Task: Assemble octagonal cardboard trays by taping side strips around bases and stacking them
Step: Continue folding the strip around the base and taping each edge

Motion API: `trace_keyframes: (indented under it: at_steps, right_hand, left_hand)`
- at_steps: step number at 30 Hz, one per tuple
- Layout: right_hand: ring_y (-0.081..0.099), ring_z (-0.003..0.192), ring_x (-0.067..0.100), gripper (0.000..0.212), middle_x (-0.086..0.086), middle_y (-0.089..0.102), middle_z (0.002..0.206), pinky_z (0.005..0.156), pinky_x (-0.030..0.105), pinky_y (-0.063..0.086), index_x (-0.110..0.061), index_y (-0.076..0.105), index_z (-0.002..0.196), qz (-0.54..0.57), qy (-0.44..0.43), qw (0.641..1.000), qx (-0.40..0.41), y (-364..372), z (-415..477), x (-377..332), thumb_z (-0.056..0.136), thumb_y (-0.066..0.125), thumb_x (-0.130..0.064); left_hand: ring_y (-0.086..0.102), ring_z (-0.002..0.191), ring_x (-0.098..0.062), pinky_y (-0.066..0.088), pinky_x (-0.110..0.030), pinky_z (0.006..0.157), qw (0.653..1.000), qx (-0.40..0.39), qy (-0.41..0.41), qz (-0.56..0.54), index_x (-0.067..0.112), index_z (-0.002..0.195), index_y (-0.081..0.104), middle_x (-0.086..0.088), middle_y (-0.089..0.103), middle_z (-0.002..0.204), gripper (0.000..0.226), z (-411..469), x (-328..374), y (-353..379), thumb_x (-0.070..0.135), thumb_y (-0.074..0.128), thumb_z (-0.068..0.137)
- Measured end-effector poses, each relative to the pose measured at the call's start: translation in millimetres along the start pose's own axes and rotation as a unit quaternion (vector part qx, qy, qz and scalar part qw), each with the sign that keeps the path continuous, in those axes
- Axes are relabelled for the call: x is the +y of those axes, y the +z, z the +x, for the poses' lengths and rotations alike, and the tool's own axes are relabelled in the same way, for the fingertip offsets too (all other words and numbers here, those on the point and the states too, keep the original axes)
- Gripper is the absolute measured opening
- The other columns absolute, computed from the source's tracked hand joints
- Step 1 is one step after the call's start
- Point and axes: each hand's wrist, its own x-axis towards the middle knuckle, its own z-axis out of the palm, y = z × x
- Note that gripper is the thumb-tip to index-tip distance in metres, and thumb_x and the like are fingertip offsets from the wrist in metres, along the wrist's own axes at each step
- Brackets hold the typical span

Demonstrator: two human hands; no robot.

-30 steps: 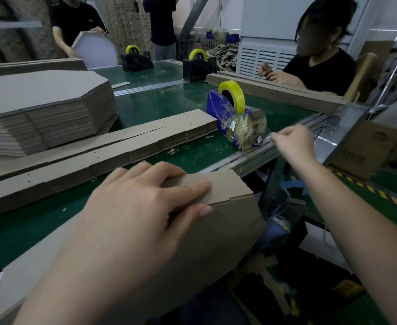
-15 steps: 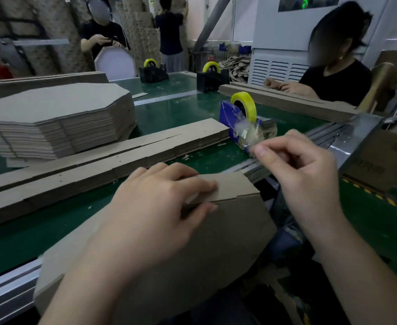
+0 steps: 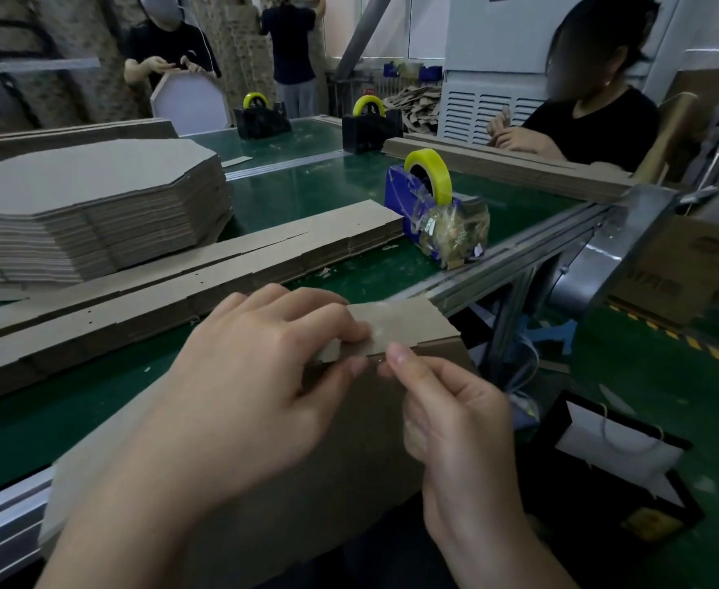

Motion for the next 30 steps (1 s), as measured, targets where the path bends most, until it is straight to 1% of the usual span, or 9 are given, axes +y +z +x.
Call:
trace_keyframes:
  at_steps: [3, 7, 11, 13, 16, 21, 25, 28, 30]
  right_hand:
    - [0.021, 0.031, 0.002, 0.025, -0.008, 0.027, 0.036, 0.033, 0.013, 0.018, -0.012, 0.071, 0.056, 0.003, 0.017, 1.000, -0.003, 0.3, -0.3, 0.7, 0.058, 0.070, -0.037]
    - [0.020, 0.033, 0.003, 0.027, -0.007, 0.026, 0.038, 0.034, 0.014, 0.017, -0.013, 0.072, 0.057, -0.022, 0.022, 0.999, -0.023, -4.3, 1.4, -0.7, 0.057, 0.069, -0.040]
    - [0.021, 0.035, 0.005, 0.034, -0.005, 0.027, 0.042, 0.036, 0.017, 0.016, -0.017, 0.075, 0.062, -0.067, 0.041, 0.994, -0.076, -13.9, 1.7, -3.5, 0.054, 0.068, -0.049]
    - [0.021, 0.036, 0.005, 0.029, -0.005, 0.029, 0.044, 0.037, 0.018, 0.016, -0.020, 0.075, 0.062, -0.083, 0.056, 0.988, -0.121, -17.4, 0.9, -6.4, 0.057, 0.070, -0.047]
    - [0.022, 0.036, 0.004, 0.018, -0.008, 0.031, 0.044, 0.037, 0.017, 0.017, -0.028, 0.070, 0.052, -0.103, 0.069, 0.979, -0.162, -20.5, 1.7, -9.2, 0.064, 0.069, -0.041]
    - [0.020, 0.035, 0.003, 0.018, -0.010, 0.028, 0.041, 0.036, 0.017, 0.016, -0.027, 0.074, 0.058, -0.098, 0.072, 0.979, -0.164, -18.9, 1.8, -5.7, 0.058, 0.069, -0.044]
    - [0.022, 0.035, 0.004, 0.013, -0.008, 0.029, 0.043, 0.036, 0.017, 0.016, -0.022, 0.075, 0.063, -0.101, 0.118, 0.974, -0.167, -24.4, 6.2, -7.4, 0.070, 0.071, -0.033]
    - [0.018, 0.037, 0.007, 0.026, -0.003, 0.029, 0.046, 0.039, 0.021, 0.010, -0.012, 0.057, 0.059, -0.104, 0.180, 0.959, -0.194, -30.7, 12.3, -12.4, 0.059, 0.072, -0.033]
    - [0.016, 0.040, 0.008, 0.026, -0.002, 0.029, 0.049, 0.043, 0.023, 0.008, -0.011, 0.052, 0.074, -0.103, 0.200, 0.951, -0.210, -34.4, 14.2, -13.6, 0.066, 0.068, -0.029]
  left_hand:
    - [0.063, 0.096, -0.022, 0.050, -0.044, 0.074, 1.000, -0.001, 0.003, 0.002, 0.026, 0.093, 0.067, 0.012, 0.066, 0.108, 0.033, -0.7, 1.5, -0.2, 0.047, 0.043, 0.083]
    - [0.059, 0.085, -0.019, 0.046, -0.037, 0.066, 1.000, 0.000, -0.006, 0.016, 0.030, 0.096, 0.056, 0.014, 0.063, 0.097, 0.025, 0.1, 5.0, -3.3, 0.047, 0.043, 0.083]
    - [0.061, 0.097, -0.020, 0.049, -0.042, 0.074, 0.999, -0.037, 0.005, 0.033, 0.041, 0.107, 0.063, 0.013, 0.062, 0.111, 0.032, -2.5, 4.0, -4.4, 0.044, 0.040, 0.086]
    - [0.060, 0.099, -0.017, 0.049, -0.041, 0.076, 0.999, -0.044, -0.016, 0.023, 0.044, 0.108, 0.066, 0.013, 0.061, 0.112, 0.036, -4.1, 3.2, -6.6, 0.048, 0.039, 0.085]
    - [0.059, 0.096, -0.012, 0.047, -0.036, 0.075, 0.998, -0.031, -0.059, 0.003, 0.046, 0.099, 0.069, 0.018, 0.061, 0.104, 0.038, -2.7, 7.8, -7.9, 0.056, 0.036, 0.085]
    - [0.063, 0.077, -0.021, 0.046, -0.039, 0.081, 0.989, 0.038, -0.112, 0.091, 0.034, 0.069, 0.066, 0.011, 0.066, 0.080, 0.028, 4.9, 27.1, 5.0, 0.055, 0.051, 0.080]
    - [0.063, 0.075, -0.025, 0.035, -0.029, 0.064, 0.989, 0.074, -0.084, 0.097, 0.028, 0.065, 0.063, 0.007, 0.068, 0.084, 0.027, 5.1, 25.9, 12.1, 0.046, 0.058, 0.083]
    - [0.064, 0.077, -0.026, 0.036, -0.029, 0.063, 0.989, 0.071, -0.060, 0.112, 0.027, 0.066, 0.064, 0.006, 0.069, 0.088, 0.031, 3.2, 24.1, 13.4, 0.049, 0.051, 0.083]
    - [0.064, 0.078, -0.025, 0.036, -0.028, 0.063, 0.989, 0.074, -0.055, 0.117, 0.028, 0.067, 0.066, 0.006, 0.069, 0.088, 0.030, 3.1, 23.5, 13.3, 0.050, 0.052, 0.083]
